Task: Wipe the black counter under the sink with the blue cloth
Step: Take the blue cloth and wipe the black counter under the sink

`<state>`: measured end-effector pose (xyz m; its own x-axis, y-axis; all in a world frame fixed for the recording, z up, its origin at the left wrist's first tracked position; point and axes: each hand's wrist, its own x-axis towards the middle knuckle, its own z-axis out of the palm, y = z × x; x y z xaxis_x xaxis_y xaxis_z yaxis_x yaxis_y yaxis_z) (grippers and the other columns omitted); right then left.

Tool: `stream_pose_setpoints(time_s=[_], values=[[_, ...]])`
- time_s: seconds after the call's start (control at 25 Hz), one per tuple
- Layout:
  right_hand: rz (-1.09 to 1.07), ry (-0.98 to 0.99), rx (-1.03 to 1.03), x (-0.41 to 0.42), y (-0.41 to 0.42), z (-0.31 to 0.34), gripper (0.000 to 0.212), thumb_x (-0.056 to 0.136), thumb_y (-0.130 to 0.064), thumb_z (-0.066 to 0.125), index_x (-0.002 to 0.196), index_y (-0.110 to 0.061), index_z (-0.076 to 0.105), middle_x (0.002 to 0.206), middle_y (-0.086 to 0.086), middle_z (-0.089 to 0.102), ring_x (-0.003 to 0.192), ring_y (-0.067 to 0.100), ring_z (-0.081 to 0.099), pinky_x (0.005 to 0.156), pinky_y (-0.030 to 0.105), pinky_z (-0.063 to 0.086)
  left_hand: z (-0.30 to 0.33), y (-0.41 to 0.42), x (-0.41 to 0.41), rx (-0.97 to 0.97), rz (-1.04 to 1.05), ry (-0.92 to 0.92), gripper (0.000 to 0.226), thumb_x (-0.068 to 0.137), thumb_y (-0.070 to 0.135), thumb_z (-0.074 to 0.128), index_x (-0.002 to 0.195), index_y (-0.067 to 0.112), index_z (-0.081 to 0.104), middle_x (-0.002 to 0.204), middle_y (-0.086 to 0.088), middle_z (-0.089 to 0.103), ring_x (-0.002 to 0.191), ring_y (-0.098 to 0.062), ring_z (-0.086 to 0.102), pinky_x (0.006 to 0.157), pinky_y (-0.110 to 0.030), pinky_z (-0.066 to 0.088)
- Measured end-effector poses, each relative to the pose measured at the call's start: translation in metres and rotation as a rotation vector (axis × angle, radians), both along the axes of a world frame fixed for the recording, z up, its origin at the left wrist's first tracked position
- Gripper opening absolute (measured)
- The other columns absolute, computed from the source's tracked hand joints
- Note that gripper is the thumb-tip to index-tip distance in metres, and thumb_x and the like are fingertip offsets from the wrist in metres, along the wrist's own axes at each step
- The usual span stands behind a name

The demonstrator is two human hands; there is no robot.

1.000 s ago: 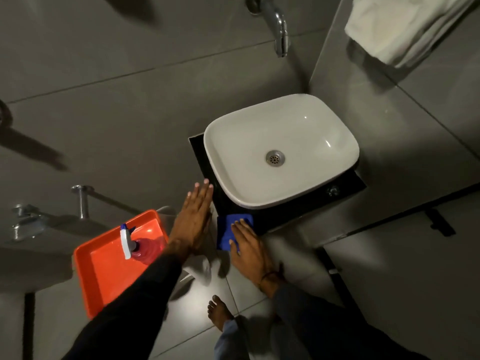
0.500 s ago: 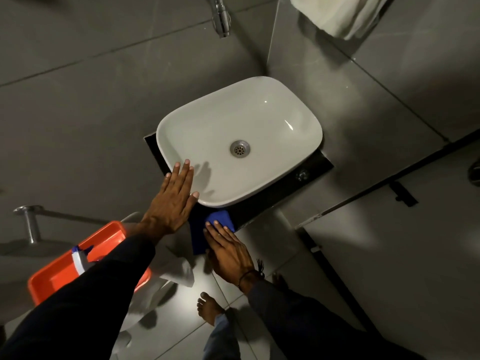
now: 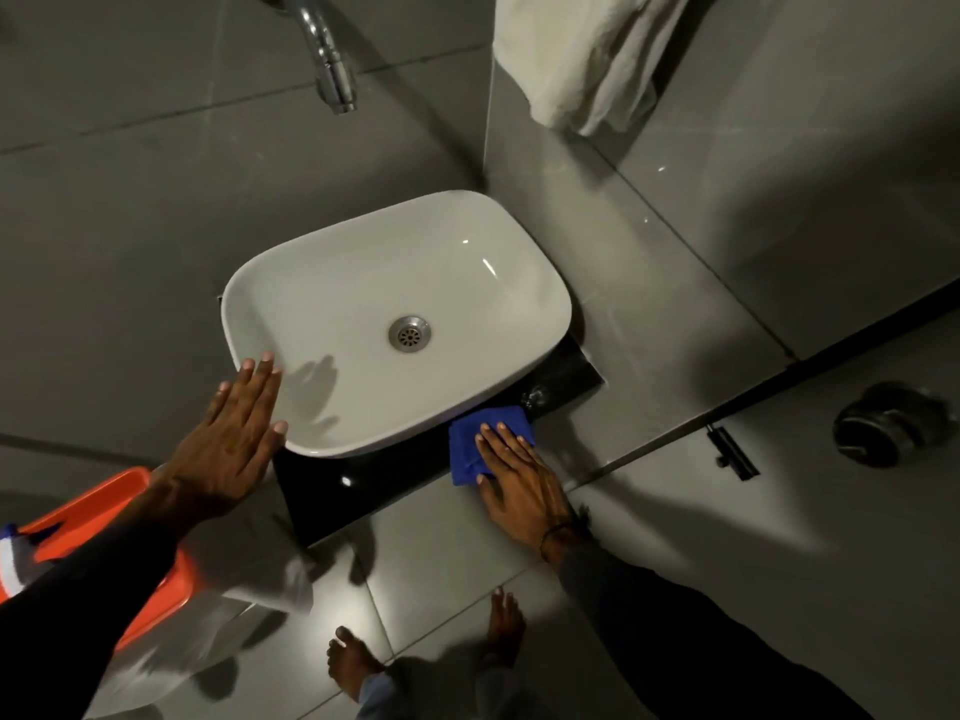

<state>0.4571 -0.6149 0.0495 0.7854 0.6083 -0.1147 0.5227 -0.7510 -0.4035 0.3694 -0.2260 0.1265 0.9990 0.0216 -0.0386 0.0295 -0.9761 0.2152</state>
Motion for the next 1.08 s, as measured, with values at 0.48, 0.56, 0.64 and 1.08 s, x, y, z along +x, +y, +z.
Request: stream_pose_setpoints(time_s=[0.48,0.56,0.64,1.08], values=[[-0.283,0.044,-0.161,0.102,-0.052,0.01,0.057,0.105,-0.029,0.04,0.16,-0.015,0.03,0.169,0.0,0.026,0.159,0.023,0.017,0.129,0.04,0.02,-0.006,-0.002,0.002,-0.018,0.017,-0.039,0.067,0.103,0.038,0.021,0.161,0.007,0.009,0.172,-0.005,0.003,0.16,-0.025,0.004,0.13,-0.036,0.0],[-0.239,0.041,-0.112,0.071,-0.034,0.009,0.057,0.104,-0.028,0.043,0.158,-0.013,0.036,0.166,0.002,0.033,0.157,0.026,0.023,0.127,0.043,0.027,-0.006,-0.004,0.001,-0.016,0.029,-0.043,0.067,0.103,0.038,0.021,0.161,0.008,0.009,0.172,-0.005,0.003,0.16,-0.024,0.004,0.129,-0.03,-0.004],[-0.128,0.06,-0.079,0.048,-0.03,0.007,0.059,0.103,-0.032,0.047,0.157,-0.011,0.038,0.165,0.004,0.035,0.157,0.026,0.026,0.126,0.045,0.029,-0.006,-0.002,0.001,-0.017,0.028,-0.036,0.067,0.103,0.039,0.02,0.161,0.009,0.009,0.172,-0.005,0.003,0.16,-0.024,0.004,0.129,-0.029,-0.003],[-0.151,0.038,-0.245,0.14,-0.068,0.021,0.057,0.109,-0.033,0.035,0.162,-0.014,0.024,0.17,0.0,0.021,0.159,0.02,0.015,0.13,0.032,0.015,-0.006,-0.001,0.002,-0.015,0.024,-0.027,0.068,0.102,0.04,0.02,0.161,0.01,0.006,0.172,-0.004,0.0,0.16,-0.023,0.0,0.129,-0.031,-0.004]])
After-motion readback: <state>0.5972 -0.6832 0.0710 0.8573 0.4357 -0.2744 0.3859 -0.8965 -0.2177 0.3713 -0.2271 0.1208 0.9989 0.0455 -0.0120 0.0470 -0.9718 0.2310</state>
